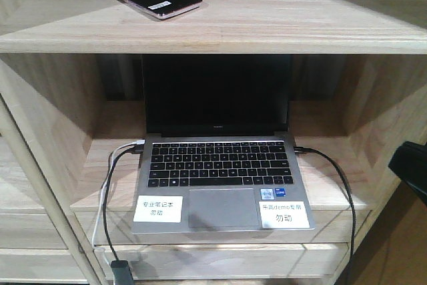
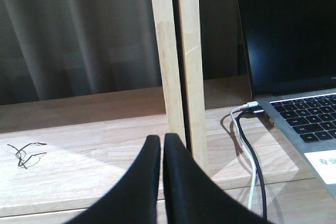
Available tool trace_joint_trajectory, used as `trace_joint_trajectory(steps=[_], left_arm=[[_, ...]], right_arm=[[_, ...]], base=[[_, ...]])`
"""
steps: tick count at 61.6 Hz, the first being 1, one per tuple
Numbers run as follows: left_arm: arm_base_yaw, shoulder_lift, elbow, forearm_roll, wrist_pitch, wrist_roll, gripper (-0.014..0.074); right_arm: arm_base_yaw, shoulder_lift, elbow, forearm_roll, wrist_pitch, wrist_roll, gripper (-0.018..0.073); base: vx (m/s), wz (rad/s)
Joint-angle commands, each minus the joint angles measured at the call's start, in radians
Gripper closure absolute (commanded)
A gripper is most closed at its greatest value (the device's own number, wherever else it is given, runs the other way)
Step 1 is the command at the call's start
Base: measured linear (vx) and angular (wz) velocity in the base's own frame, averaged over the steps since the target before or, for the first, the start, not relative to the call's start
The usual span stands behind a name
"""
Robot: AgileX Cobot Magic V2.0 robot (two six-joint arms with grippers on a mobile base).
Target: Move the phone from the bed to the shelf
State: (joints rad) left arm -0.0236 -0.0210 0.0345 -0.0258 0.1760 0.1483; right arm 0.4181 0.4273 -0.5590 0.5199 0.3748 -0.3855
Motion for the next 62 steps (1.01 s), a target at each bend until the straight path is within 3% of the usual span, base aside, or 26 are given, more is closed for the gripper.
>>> trace_joint_trajectory(steps=[1,9,16,34,49,62], left_arm=[[0.001,-0.005,-0.023,-0.009,-0.071,-0.006,0.0595],[0.001,-0.005,-0.023,-0.009,-0.071,-0.006,0.0595],[0.001,-0.005,-0.023,-0.009,-0.071,-0.006,0.0595],[0.001,-0.005,-0.023,-0.009,-0.071,-0.006,0.0595],[0.001,-0.005,-0.023,-0.009,-0.071,-0.006,0.0595],[0.001,-0.005,-0.023,-0.009,-0.071,-0.006,0.0595]], right_arm=[[-0.004,0.007,-0.025,-0.210,-0.055,0.227,0.0569],[-0.004,0.007,-0.022,-0.421,-0.051,0.424,0.0569],[-0.028,0.007,0.034,-0.525,-0.058,0.494,0.0569],[-0.235,-0.137,0.289,-0.534,-0.172,0.477,0.0569],[-0.400,-0.310,0.425,-0.535,-0.181,0.474,0.0569],[-0.482,-0.455,0.536,-0.535,-0.183,0.477,0.0569]], base=[[0.00,0.00],[0.00,0.00],[0.00,0.00],[0.00,0.00],[0.00,0.00],[0.00,0.00]])
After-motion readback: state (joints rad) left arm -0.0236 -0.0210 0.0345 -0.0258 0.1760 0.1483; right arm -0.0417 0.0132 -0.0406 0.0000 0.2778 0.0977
